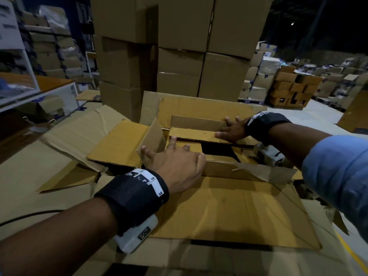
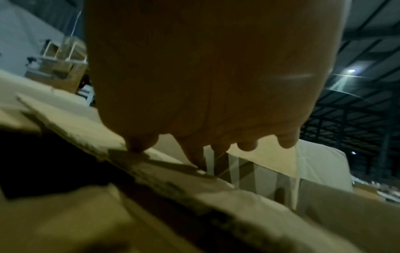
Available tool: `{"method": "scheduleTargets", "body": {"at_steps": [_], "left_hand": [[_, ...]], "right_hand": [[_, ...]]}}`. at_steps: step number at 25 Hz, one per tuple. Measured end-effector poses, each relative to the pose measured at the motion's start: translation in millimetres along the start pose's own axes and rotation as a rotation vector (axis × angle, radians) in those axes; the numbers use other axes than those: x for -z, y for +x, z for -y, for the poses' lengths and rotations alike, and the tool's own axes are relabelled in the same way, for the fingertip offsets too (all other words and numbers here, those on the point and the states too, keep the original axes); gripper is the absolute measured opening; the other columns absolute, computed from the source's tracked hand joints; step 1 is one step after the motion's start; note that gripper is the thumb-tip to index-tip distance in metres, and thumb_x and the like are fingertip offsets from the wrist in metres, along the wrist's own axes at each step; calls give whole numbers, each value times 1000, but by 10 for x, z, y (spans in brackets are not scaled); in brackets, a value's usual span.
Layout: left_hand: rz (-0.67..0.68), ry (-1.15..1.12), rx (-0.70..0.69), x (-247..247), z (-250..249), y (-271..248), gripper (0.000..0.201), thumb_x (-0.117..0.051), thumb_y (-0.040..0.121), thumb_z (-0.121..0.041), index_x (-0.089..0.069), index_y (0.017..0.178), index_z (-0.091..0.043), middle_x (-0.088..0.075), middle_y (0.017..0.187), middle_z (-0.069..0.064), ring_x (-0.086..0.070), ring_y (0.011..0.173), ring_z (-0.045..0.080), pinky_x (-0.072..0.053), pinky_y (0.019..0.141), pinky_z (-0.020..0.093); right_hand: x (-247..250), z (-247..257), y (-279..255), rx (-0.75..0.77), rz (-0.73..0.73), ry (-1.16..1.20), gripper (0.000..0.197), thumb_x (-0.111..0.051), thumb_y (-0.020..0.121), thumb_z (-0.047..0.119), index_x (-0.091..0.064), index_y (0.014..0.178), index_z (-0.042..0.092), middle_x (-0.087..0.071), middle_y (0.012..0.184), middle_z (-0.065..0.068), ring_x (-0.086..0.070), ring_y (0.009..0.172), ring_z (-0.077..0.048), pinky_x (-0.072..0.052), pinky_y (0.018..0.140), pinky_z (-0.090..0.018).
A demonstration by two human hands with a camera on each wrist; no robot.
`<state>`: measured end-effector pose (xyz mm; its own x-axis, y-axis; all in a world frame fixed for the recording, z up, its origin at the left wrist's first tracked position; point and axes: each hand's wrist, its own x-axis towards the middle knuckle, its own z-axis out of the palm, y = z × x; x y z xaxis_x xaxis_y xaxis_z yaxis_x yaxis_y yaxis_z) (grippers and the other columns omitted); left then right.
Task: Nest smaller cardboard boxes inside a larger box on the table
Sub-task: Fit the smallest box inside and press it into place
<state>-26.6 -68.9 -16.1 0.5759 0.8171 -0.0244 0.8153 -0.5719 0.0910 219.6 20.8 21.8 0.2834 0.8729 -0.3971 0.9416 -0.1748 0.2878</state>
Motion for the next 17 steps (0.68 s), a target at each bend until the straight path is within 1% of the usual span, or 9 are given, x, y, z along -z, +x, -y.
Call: {"method": "scheduleTargets", "body": {"at_steps": [2,3,5,6,8,9,12,15,17], "left_hand": [[0,-7,-1,14,2,0,55,-10,104,-51,-48,141,-36,-23,163,-7,-4,153,27,-8,103,83],[-2,-9,-4,24,1,-6,55,-11,104,-50,-48,141,-36,-24,163,-6,-5,153,28,-8,103,83],[-3,-12,-14,46,-4,-25,54,-11,104,-50,-49,140,-35,-27,162,-5,-8,152,29,-8,103,83],[0,-12,-21,47,-4,-36,54,-12,105,-49,-50,139,-34,-29,161,-5,-10,152,29,-8,103,83],[5,2,-29,57,-19,-78,53,-12,105,-48,-52,137,-32,-32,159,-3,-13,151,29,-8,104,82],[8,4,-26,60,-25,-93,54,-12,105,-48,-52,137,-31,-33,159,-3,-15,151,29,-9,104,82],[24,-27,-9,93,-48,-117,56,-11,105,-48,-51,139,-29,-33,159,-3,-17,151,27,-7,107,80],[52,-38,7,150,-71,-111,56,-11,105,-50,-49,142,-31,-38,156,-3,-24,147,27,-7,108,77],[68,-29,21,177,-72,-90,55,-11,104,-52,-45,145,-36,-33,159,-4,-22,148,27,-8,109,76]], "right_hand": [[53,-61,-62,-2,-3,35,78,-18,90,78,-10,157,38,11,166,-3,8,150,-39,2,117,-61],[71,-102,-83,-5,-10,54,90,-20,83,87,-8,157,38,8,166,-3,7,151,-37,0,118,-61],[100,-150,-174,21,-24,13,116,-21,59,103,-7,156,41,5,167,-1,4,152,-35,-4,118,-64],[102,-141,-239,59,-37,-23,114,-24,60,102,-9,156,41,3,167,1,3,152,-33,-7,118,-64],[113,-98,-428,141,-117,-98,89,-38,84,81,-14,156,37,-7,166,2,-2,153,-30,-13,119,-60],[144,-81,-481,178,-170,-129,81,-45,90,70,-16,156,34,-14,165,1,-6,152,-29,-17,118,-58],[329,-80,-675,248,-247,-150,70,-55,92,59,-28,152,35,-26,162,1,-11,151,-28,-24,117,-57],[450,-79,-834,314,-221,-190,48,-51,96,54,-49,141,38,-17,165,5,0,153,-28,-13,118,-59],[363,-37,-893,342,-153,-226,44,-47,98,55,-52,139,39,-4,166,8,8,152,-28,-8,117,-61]]}}
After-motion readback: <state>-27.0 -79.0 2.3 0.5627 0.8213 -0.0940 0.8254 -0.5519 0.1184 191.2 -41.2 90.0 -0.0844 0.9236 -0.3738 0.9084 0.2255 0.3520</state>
